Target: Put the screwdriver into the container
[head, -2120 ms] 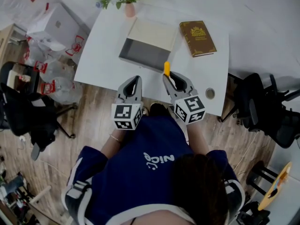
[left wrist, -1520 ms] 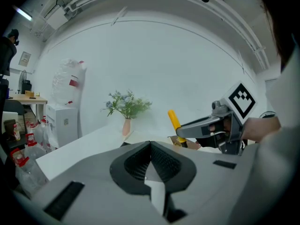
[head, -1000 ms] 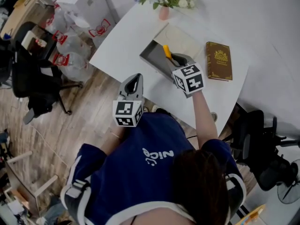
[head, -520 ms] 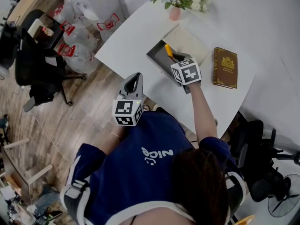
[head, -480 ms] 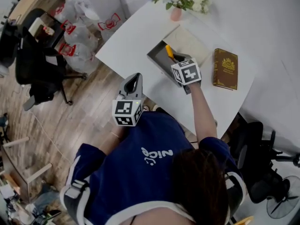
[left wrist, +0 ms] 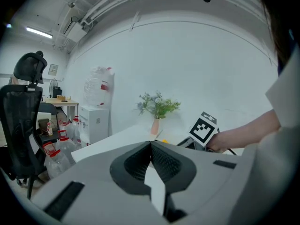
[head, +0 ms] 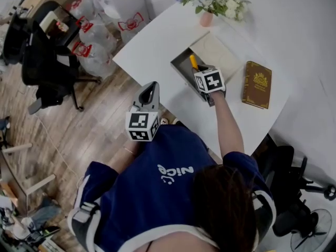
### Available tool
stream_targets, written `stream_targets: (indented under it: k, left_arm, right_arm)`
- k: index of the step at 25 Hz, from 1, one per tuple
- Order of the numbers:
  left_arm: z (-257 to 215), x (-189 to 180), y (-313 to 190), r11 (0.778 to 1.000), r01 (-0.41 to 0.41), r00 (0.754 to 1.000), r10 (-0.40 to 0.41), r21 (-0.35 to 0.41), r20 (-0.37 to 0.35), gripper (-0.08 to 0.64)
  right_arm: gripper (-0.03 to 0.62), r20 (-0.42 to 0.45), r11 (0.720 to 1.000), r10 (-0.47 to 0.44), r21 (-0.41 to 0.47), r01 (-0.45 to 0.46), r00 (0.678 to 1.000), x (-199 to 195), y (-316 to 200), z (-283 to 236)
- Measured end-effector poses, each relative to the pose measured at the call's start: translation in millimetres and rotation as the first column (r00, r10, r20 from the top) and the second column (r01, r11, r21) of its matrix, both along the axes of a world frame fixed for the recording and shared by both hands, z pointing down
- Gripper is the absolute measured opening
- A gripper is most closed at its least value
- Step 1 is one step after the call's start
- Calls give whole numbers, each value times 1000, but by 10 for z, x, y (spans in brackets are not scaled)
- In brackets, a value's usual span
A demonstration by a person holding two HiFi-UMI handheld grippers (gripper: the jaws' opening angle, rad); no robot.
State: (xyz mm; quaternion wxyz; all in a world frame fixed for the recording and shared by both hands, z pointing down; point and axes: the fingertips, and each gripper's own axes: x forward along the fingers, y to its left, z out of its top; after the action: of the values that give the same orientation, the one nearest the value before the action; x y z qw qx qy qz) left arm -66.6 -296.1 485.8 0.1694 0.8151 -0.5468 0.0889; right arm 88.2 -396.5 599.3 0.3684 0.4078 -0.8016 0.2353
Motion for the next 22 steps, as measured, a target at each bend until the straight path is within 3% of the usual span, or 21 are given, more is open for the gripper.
stream_targets:
  k: [15, 22]
  left_arm:
    - [-50, -200, 30, 997, 72, 997, -72, 2, 1, 17]
    - [-63, -242, 40, 996, 84, 996, -84, 4, 2, 17]
  right_arm:
    - [95, -87, 994, -36, -104, 27, 996, 23, 14, 444]
    - [95, -82, 993, -21, -116, 12, 996, 14, 19, 484]
